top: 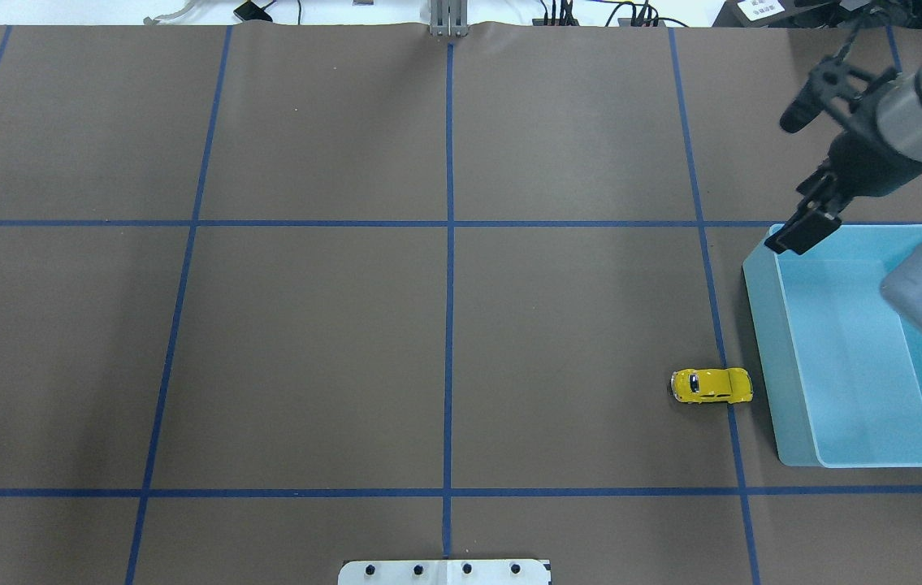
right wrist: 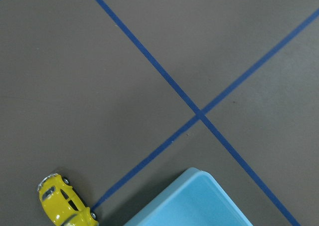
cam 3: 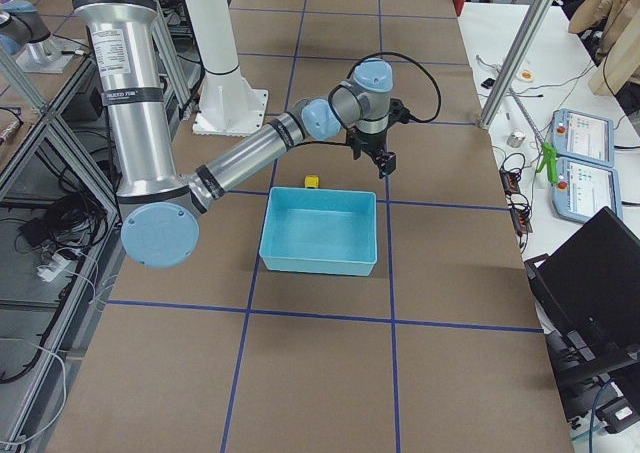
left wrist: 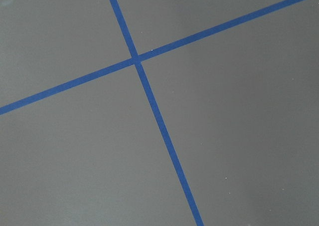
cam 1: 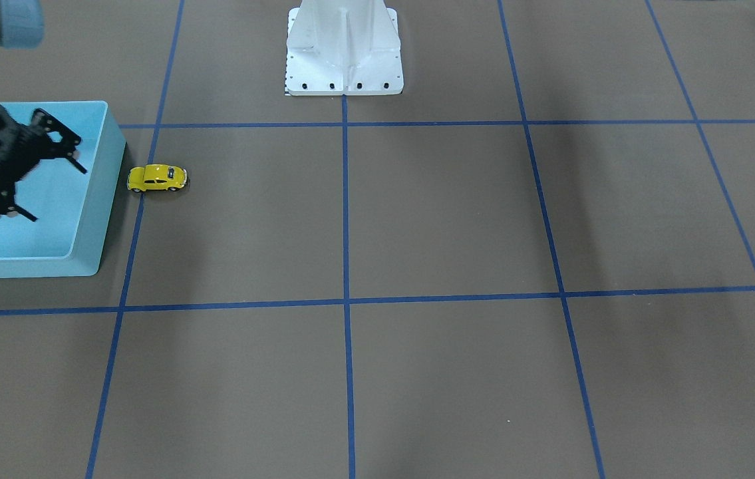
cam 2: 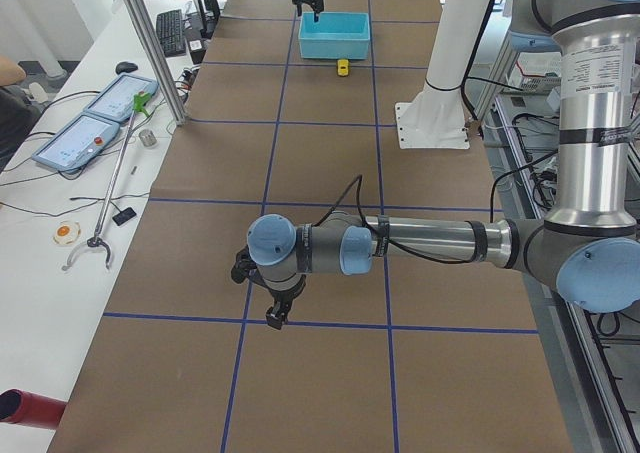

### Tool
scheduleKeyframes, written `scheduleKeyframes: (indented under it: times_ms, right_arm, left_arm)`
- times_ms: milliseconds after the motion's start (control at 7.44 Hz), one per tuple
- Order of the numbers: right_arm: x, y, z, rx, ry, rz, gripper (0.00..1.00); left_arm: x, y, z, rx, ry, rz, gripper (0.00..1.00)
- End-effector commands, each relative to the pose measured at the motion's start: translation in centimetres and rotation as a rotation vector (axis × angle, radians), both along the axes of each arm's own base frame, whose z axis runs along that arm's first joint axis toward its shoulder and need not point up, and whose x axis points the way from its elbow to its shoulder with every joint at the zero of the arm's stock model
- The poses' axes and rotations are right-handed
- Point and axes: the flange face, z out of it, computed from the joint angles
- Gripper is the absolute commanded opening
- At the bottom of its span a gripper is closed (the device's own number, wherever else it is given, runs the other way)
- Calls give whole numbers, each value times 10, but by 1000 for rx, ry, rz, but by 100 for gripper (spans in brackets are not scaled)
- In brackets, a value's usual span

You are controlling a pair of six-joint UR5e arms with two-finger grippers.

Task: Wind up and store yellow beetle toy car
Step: 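Lower the right gripper over the yellow car beside the bin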

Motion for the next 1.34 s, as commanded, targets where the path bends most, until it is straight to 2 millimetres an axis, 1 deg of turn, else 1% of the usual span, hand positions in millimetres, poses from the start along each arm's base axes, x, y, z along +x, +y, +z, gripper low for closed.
scheduleKeyframes:
  times_ms: [0,134,269,403,537,672,806,940,1075,1209]
  right_arm:
    - [-47,24,-27,8,-25,-103,100]
    - [-46,35,-39,6,-70,-135,100]
    - [-53,45,-40,-11,-106,-191,100]
    - [-65,57,-33,44,-107,-276,100]
    - [-69,68,-20,83,-90,-325,100]
    - [-70,86,-2,166,-39,-382,100]
    - [-80,118,16,270,30,-470,100]
    - [-81,127,25,306,65,-497,100]
    - [-94,138,34,366,120,-527,100]
    - [-115,151,43,425,174,-538,100]
  left_arm:
    - [0,1,1,-1,-2,-1,100]
    - [0,1,1,-1,-2,-1,100]
    - [0,1,2,-2,-3,-1,100]
    - [0,0,2,-1,-8,1,100]
    - [0,0,1,2,-3,1,100]
    - [0,1,3,-4,-2,-1,100]
    - [0,2,7,-12,-3,0,100]
    - [0,2,9,-15,-3,0,100]
    - [0,2,9,-16,-3,0,100]
    - [0,2,9,-13,-3,0,100]
